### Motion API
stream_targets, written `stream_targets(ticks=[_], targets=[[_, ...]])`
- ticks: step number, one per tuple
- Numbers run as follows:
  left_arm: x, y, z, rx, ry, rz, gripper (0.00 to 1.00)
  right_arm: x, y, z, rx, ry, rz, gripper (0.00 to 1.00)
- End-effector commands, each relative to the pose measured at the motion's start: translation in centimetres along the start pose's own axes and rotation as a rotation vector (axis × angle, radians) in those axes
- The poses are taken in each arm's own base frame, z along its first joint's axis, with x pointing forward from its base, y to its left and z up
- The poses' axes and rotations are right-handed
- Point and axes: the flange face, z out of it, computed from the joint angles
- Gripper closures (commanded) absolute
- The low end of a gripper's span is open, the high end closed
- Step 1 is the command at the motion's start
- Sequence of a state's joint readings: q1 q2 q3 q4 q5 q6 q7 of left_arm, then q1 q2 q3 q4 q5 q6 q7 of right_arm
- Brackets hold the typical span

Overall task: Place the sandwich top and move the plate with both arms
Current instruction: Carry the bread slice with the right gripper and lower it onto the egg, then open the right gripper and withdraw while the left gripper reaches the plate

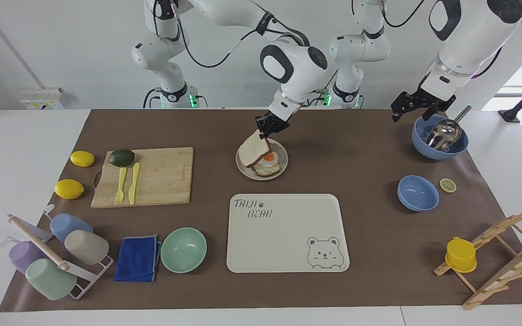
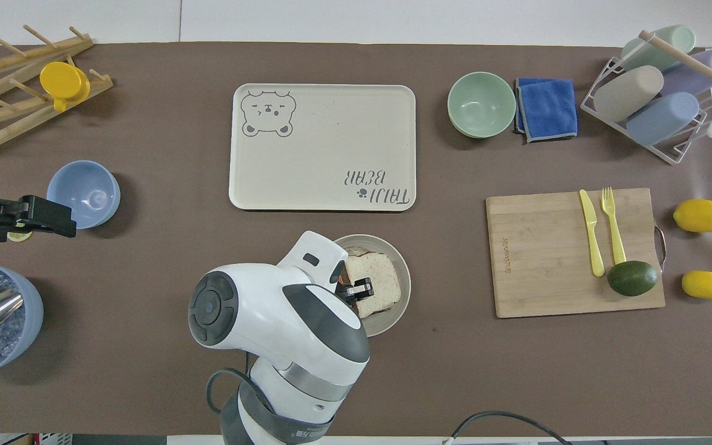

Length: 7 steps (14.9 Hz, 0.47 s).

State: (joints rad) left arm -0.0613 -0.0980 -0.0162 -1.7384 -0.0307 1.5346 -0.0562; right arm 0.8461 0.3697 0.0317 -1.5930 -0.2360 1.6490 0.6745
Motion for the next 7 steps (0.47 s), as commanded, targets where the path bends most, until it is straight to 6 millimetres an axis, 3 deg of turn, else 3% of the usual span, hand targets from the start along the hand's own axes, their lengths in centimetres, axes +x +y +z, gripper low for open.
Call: stream_targets(ticks=[1, 4, 6, 7], targets=[[-0.4, -0.2, 0.0, 0.018, 0.016, 0.001, 0.0, -0.5, -0.9, 1.2, 0.029, -0.002, 0.016, 1.0], [-0.4, -0.1, 0.1, 0.017, 0.021, 0.001, 0.0, -1.6, -3.1, 1.9, 0.045, 0.024, -0.018, 1.0], [-0.3, -0.1, 0.6, 0.014, 0.022, 0.001, 0.0, -1.0, -2.6, 2.3, 0.081, 0.008, 0.002, 1.0], [-0.3, -0.1, 0.8, 0.01, 0.025, 0.001, 0.0, -1.1, -3.0, 1.9, 0.123, -0.015, 0.014, 0.82]])
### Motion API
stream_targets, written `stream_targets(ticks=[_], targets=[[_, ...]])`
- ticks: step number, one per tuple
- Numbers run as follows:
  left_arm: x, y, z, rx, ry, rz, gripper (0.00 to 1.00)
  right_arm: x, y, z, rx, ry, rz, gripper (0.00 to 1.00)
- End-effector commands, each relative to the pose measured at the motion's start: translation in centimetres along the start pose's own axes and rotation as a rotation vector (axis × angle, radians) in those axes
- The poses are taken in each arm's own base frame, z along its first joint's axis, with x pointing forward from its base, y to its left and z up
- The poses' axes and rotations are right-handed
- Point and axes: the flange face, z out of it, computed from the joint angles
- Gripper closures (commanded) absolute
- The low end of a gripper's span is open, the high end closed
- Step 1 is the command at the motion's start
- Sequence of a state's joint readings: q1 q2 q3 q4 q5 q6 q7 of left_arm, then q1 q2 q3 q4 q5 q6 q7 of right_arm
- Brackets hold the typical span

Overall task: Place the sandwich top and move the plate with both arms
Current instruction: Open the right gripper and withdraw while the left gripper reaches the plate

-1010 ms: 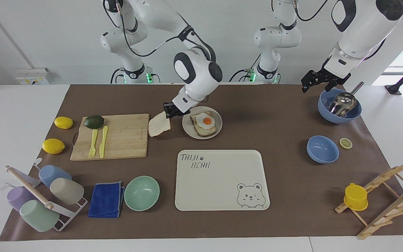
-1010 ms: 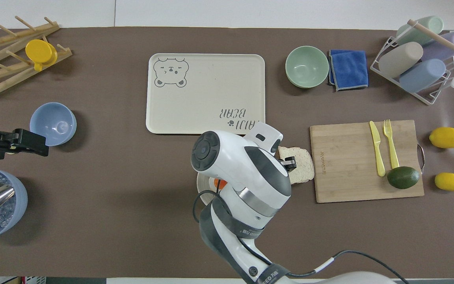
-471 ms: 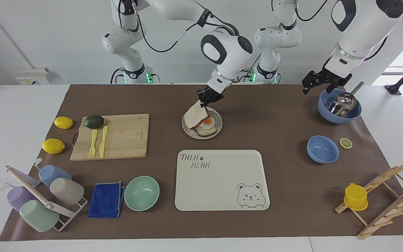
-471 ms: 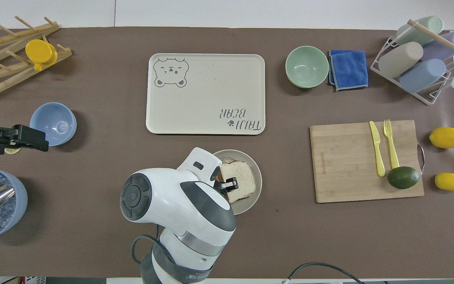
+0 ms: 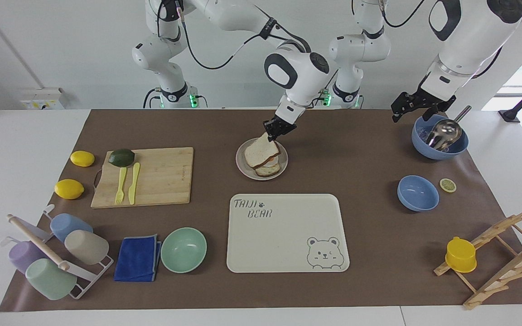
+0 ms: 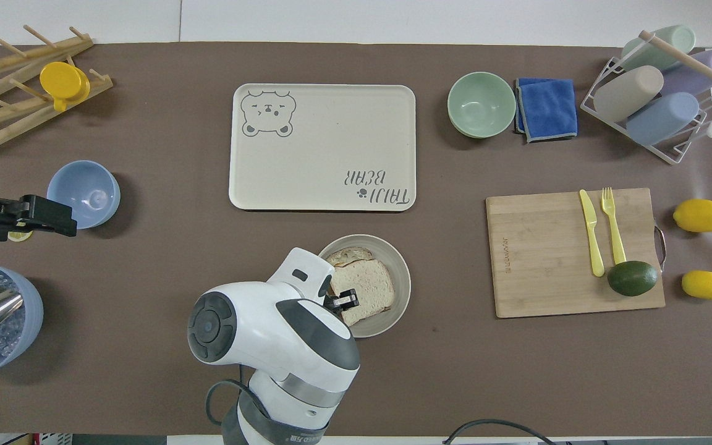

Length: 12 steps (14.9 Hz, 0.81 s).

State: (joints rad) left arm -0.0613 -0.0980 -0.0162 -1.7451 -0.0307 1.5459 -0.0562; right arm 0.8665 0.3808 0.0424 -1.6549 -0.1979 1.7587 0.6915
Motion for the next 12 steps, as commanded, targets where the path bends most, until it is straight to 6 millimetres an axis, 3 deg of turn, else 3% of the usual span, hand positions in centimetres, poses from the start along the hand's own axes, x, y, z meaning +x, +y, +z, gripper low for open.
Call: stream_targets(ticks=[1, 2, 3, 4, 7, 9, 12], targets=[[-0.5, 0.0, 0.7, 0.011, 0.022, 0.001, 0.0, -0.1, -0.3, -0.6, 0.086, -0.027, 0.043, 0.65], [-0.5, 0.4, 1.0, 0.012, 0.02, 0.009, 0.0, -0.1, -0.3, -1.0, 0.097, -0.015, 0.043, 0.49], [-0.5, 0.5, 1.6, 0.012, 0.019, 0.011, 0.0, 0.1, 0.0, -1.4, 0.107, -0.005, 0.047, 0.18], [-0.6, 0.6, 1.9, 0.012, 0.028, 0.013, 0.0, 0.3, 0.5, -2.0, 0.116, 0.005, 0.047, 0.0], [-0.4, 1.6, 3.1, 0.007, 0.021, 0.004, 0.0, 1.6, 6.2, -7.1, 0.201, 0.056, 0.128, 0.0], [-0.4, 4.0, 5.2, 0.003, 0.033, -0.012, 0.0, 2.5, 14.0, -9.8, 0.241, 0.054, 0.238, 0.0], [-1.6, 10.6, 9.8, -0.043, 0.045, -0.025, 0.0, 2.9, 27.2, -10.2, 0.261, -0.029, 0.302, 0.0]])
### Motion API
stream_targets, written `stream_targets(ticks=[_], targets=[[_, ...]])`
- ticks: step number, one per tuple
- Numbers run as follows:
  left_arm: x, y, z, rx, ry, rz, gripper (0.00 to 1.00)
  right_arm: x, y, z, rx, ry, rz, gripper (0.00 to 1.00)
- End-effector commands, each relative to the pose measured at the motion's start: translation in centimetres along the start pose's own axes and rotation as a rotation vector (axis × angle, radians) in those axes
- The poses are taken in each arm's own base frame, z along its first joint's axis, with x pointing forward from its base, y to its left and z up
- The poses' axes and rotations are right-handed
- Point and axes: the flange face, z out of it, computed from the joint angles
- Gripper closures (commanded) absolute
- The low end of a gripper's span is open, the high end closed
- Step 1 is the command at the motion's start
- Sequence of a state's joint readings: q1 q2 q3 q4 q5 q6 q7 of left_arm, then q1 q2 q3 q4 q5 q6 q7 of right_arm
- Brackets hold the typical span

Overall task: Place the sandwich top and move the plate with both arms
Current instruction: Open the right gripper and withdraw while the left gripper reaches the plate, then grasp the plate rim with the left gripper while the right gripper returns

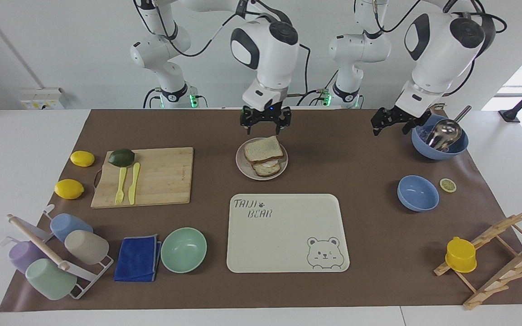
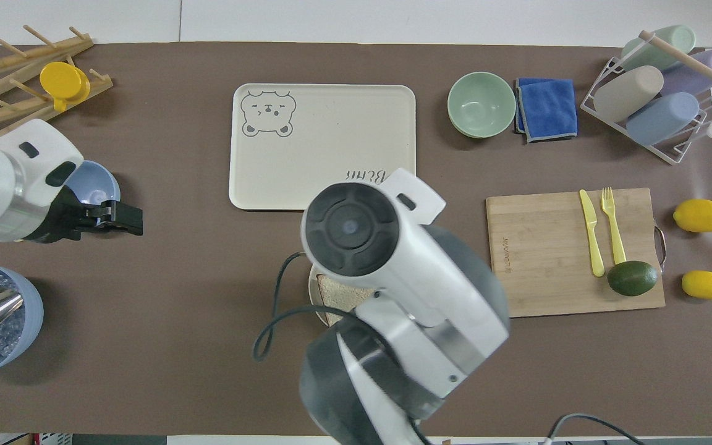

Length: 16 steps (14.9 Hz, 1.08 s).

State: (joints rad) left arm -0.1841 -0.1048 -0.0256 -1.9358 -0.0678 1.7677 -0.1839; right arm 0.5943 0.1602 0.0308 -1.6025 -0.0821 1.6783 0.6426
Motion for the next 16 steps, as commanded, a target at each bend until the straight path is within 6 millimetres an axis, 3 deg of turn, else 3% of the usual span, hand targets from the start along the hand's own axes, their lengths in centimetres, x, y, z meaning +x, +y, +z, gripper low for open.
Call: stream_targets(ticks=[1, 3, 5, 7, 8, 9, 11, 16], targets=[[-2.9, 6.1, 4.7, -0.01, 0.007, -0.006, 0.0, 2.8, 11.3, -1.6, 0.051, -0.086, 0.031, 0.0], [-4.5, 10.0, 9.0, -0.037, 0.004, -0.005, 0.0, 3.9, 18.8, -2.7, 0.055, -0.11, 0.113, 0.0], [-5.3, 12.6, 13.6, -0.086, 0.014, -0.03, 0.01, 4.1, 24.6, -3.4, 0.057, -0.127, 0.166, 0.0], [-5.8, 15.3, 17.6, -0.094, 0.004, -0.012, 0.05, 4.4, 27.8, -3.0, 0.065, -0.14, 0.111, 0.0], [-5.9, 16.0, 18.7, -0.108, 0.001, -0.017, 0.12, 4.5, 29.5, -2.8, 0.073, -0.148, 0.11, 0.0], [-5.8, 16.2, 19.4, -0.111, -0.008, -0.025, 0.2, 4.6, 30.7, -2.8, 0.077, -0.149, 0.108, 0.0], [-5.7, 16.3, 20.6, -0.105, -0.022, -0.026, 0.3, 4.5, 31.0, -2.8, 0.065, -0.15, 0.089, 0.0], [-6.0, 17.4, 21.1, -0.157, -0.027, -0.053, 0.33, 4.4, 31.5, -3.0, 0.067, -0.153, 0.049, 0.0]])
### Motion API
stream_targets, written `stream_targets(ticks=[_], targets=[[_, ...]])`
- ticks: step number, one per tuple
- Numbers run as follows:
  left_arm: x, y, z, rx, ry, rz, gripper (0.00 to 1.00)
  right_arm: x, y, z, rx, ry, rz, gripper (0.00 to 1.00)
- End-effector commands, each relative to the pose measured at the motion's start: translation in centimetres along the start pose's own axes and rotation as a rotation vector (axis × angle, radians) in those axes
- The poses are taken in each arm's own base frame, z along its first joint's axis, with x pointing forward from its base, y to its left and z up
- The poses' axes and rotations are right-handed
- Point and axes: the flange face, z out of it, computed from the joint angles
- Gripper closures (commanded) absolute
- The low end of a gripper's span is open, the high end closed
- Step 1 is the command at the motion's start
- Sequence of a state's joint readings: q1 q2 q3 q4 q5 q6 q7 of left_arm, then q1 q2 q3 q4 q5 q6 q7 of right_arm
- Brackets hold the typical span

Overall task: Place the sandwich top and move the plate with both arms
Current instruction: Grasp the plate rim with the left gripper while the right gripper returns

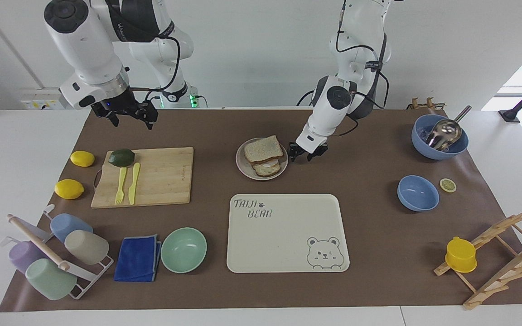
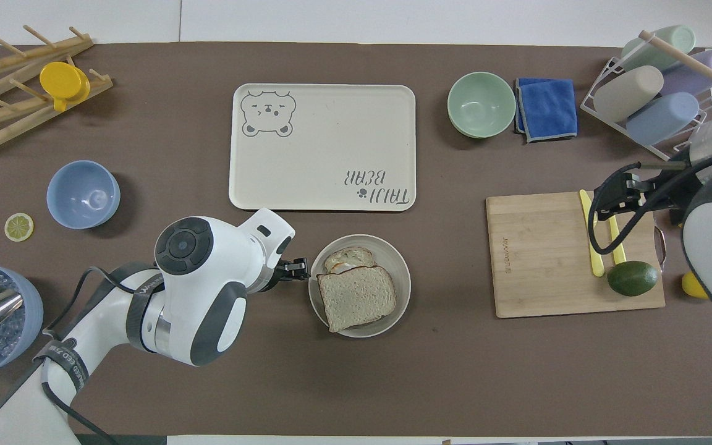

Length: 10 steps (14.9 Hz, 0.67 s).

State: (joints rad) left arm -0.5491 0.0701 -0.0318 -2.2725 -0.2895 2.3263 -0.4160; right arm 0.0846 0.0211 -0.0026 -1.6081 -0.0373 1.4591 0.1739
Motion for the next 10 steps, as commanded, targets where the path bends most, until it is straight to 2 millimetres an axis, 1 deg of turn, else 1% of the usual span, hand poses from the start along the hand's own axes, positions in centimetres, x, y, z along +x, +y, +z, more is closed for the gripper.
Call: stream_targets(ticks=[1, 2, 3, 4, 6, 9, 10], targets=[[-0.5, 1.0, 0.1, -0.03, 0.013, -0.004, 0.33, -0.5, 1.0, -0.1, 0.02, -0.005, -0.043, 0.0], [-0.8, 1.5, 0.2, -0.031, 0.013, 0.006, 0.33, -0.4, 1.1, -0.1, 0.015, -0.003, -0.052, 0.0], [-0.9, 1.6, 0.3, -0.032, 0.013, 0.007, 0.33, -0.3, 1.2, -0.3, 0.017, 0.001, -0.049, 0.0], [-1.0, 1.7, 0.5, -0.028, 0.008, 0.01, 0.35, -0.4, 1.2, -0.7, 0.021, 0.006, -0.051, 0.0], [-1.6, 2.2, 1.1, -0.023, -0.001, 0.022, 0.39, -0.5, 1.2, -0.6, 0.02, 0.001, -0.046, 0.0], [-1.7, 2.2, 1.3, -0.03, -0.008, 0.012, 0.45, -0.3, 2.8, -0.4, 0.034, -0.002, -0.019, 0.0], [-1.8, 2.4, 1.6, -0.035, -0.01, 0.008, 0.46, -0.3, 2.9, -0.5, 0.035, 0.001, -0.017, 0.0]])
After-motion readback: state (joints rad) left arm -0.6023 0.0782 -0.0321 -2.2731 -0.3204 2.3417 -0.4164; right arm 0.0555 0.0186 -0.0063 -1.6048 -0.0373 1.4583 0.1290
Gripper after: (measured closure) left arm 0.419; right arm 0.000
